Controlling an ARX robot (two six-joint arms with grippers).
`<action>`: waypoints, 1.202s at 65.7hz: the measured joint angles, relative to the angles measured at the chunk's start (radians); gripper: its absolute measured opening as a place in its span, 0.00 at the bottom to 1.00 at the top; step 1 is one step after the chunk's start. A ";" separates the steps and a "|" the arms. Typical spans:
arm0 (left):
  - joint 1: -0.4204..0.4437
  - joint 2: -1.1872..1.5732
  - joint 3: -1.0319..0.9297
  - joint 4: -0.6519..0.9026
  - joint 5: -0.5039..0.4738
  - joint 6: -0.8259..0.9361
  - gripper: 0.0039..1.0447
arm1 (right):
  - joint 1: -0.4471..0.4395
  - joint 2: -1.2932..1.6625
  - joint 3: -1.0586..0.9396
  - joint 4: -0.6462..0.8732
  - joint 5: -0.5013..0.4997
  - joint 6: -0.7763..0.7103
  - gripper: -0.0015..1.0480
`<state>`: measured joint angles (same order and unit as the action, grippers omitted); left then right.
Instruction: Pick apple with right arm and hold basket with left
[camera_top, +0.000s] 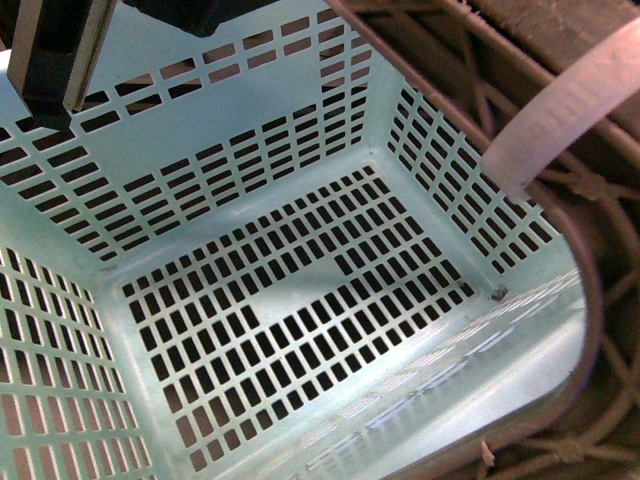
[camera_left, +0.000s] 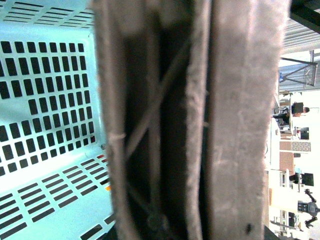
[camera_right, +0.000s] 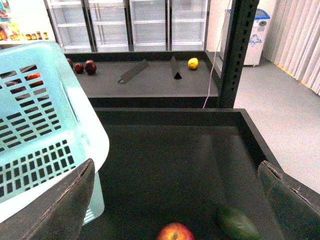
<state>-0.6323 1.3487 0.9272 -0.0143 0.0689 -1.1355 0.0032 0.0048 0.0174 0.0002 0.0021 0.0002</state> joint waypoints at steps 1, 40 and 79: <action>0.000 0.000 0.000 0.000 -0.001 0.000 0.14 | 0.000 0.000 0.000 0.000 0.000 0.000 0.92; -0.001 0.000 0.002 -0.001 -0.010 0.012 0.14 | -0.458 0.746 0.229 0.008 -0.389 0.072 0.92; -0.001 0.000 0.002 -0.001 -0.009 0.012 0.14 | -0.244 1.981 0.405 0.666 -0.176 -0.399 0.92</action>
<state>-0.6331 1.3491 0.9291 -0.0151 0.0597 -1.1233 -0.2409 1.9858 0.4221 0.6659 -0.1738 -0.3992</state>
